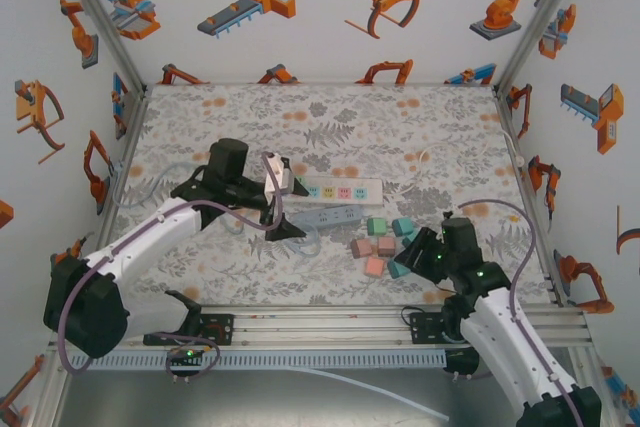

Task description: Pull the plug off the socket

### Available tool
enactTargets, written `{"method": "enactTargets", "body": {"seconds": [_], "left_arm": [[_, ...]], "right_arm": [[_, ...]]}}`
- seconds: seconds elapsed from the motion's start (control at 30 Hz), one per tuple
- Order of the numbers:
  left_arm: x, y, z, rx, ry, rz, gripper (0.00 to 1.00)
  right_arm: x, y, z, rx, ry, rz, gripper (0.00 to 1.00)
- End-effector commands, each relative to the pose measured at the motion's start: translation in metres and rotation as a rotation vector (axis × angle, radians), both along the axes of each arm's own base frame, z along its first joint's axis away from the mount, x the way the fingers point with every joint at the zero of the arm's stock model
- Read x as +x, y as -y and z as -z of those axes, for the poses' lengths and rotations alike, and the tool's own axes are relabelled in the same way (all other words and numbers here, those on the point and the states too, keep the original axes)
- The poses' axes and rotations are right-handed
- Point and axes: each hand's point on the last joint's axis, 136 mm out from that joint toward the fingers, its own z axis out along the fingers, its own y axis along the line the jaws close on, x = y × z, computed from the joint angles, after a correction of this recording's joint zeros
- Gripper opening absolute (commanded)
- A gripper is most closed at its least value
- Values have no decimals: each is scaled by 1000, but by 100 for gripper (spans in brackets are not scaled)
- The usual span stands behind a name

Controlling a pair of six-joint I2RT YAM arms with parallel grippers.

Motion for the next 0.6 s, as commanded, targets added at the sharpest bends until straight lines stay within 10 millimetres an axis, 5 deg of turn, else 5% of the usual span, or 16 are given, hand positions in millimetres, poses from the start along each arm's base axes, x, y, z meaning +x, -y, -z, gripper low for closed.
{"method": "enactTargets", "body": {"seconds": [0.0, 0.13, 0.3, 0.4, 0.57], "left_arm": [[4, 3, -8, -21, 20, -15, 97], [4, 3, -12, -42, 38, -19, 97], [1, 3, -15, -68, 59, -10, 97], [-2, 3, -16, -78, 59, 4, 97], [-2, 2, -14, -75, 75, 5, 97]], "right_arm": [[13, 11, -22, -72, 86, 21, 53], [39, 12, -62, -135, 257, -22, 53], [77, -15, -134, -194, 586, -211, 53], [88, -45, -171, -282, 814, -409, 52], [79, -103, -189, -485, 1144, -814, 52]]}}
